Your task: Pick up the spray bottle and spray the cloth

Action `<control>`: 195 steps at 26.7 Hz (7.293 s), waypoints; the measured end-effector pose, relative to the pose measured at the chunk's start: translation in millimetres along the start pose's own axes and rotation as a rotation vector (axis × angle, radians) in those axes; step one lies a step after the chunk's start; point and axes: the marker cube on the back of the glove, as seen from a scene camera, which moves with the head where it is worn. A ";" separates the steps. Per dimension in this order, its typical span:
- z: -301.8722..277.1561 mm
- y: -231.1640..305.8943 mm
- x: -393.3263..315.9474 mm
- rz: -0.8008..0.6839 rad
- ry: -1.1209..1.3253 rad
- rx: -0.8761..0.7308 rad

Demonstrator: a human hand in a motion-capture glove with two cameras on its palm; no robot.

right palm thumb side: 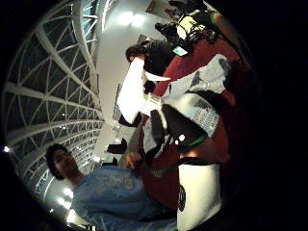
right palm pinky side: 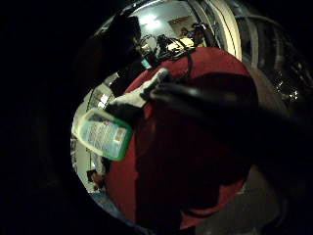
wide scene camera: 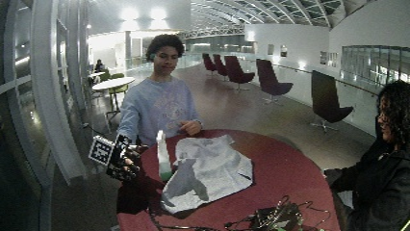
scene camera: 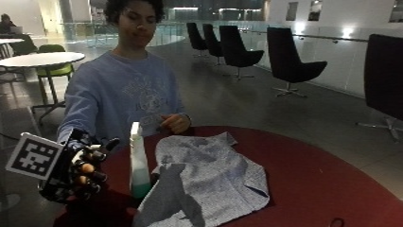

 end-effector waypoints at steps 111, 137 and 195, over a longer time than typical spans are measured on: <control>137.2 -3.9 -139.6 0.280 -0.194 -0.760; 373.9 -38.9 -326.6 -0.247 -0.638 -0.614; 69.2 -21.5 -76.8 -0.301 0.295 -0.185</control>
